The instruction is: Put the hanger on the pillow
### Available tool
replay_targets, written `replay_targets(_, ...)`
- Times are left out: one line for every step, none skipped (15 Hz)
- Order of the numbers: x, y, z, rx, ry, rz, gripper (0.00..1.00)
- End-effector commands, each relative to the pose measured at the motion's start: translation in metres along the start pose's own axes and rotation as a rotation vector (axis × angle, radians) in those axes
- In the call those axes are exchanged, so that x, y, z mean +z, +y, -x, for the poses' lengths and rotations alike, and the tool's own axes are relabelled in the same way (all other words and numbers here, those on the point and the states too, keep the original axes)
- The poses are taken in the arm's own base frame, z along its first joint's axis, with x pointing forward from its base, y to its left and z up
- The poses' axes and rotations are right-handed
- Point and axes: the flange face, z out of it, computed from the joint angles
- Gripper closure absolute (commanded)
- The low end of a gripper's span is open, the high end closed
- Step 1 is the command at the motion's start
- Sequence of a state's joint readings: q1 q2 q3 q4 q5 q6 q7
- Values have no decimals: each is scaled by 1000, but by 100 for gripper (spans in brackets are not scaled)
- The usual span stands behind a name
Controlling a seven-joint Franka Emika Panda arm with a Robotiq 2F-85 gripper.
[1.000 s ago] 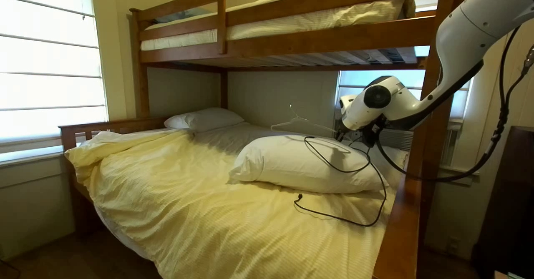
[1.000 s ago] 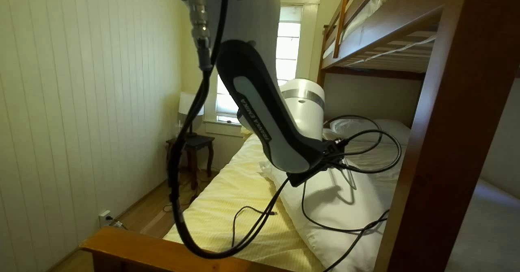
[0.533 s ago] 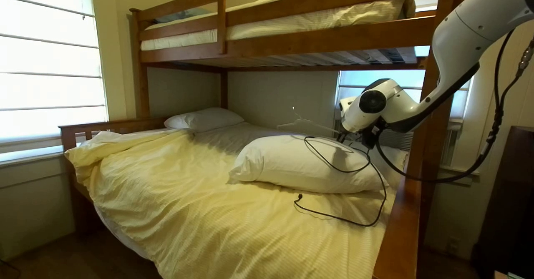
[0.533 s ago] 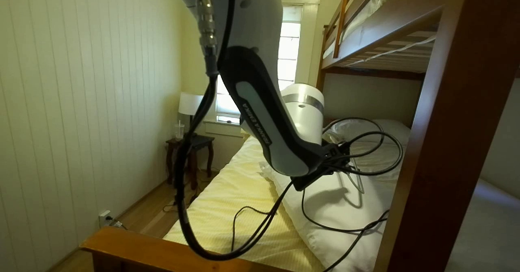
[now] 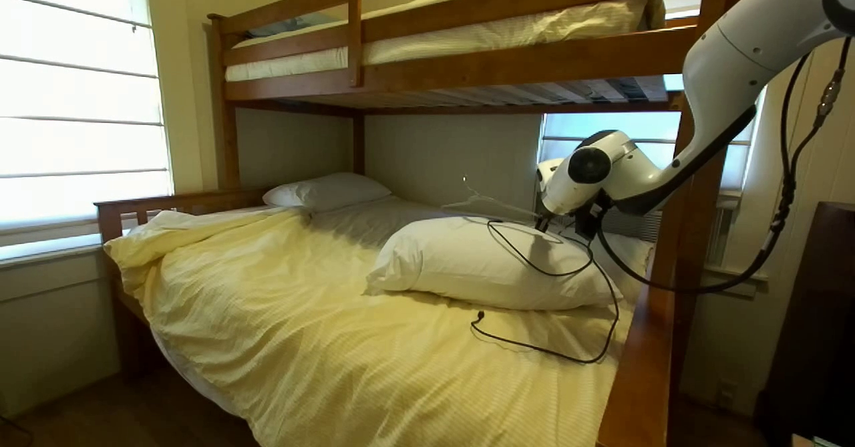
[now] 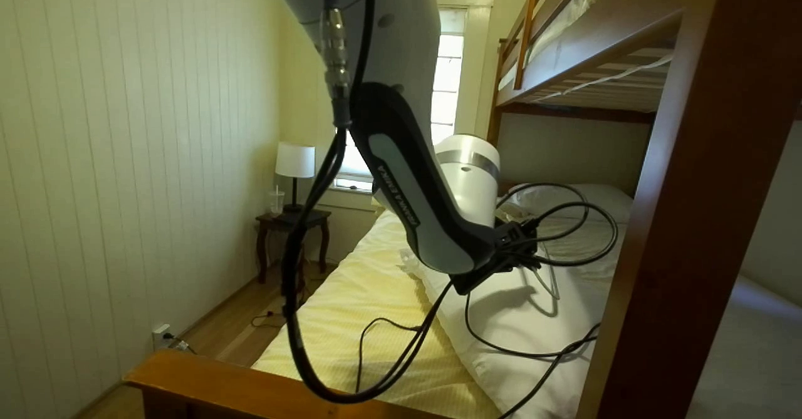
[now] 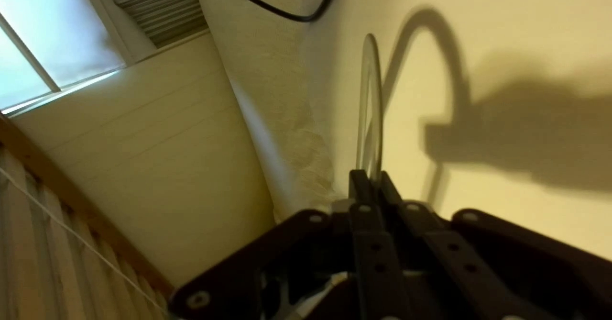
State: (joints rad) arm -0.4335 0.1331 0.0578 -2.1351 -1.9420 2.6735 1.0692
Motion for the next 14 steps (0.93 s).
replay_targets(7, -1, -17, -14, -28, -19, 70)
replay_targets(7, 0, -21, -7, -31, -26, 69)
replay_targets(6, 1, -26, 5, -31, -38, 64)
replay_targets(3, 2, -29, 14, -29, -44, 57)
replay_targets(-2, 4, -33, 23, -25, -57, 51)
replay_targets(-8, 6, -37, 43, -27, -77, 43)
replay_targets(-16, 7, -39, 72, -35, -116, 37)
replay_targets(-22, 7, -40, 96, -43, -149, 31)
replay_targets(-30, 1, -36, 128, -63, -203, 23)
replay_targets(-35, -5, -29, 156, -78, -253, 16)
replay_targets(-41, -9, -26, 176, -90, -296, 8)
replay_targets(-50, -14, -20, 194, -109, -334, 2)
replay_targets(-60, -20, -16, 217, -121, -374, 1)
replay_targets(-71, -26, -13, 239, -130, -412, 0)
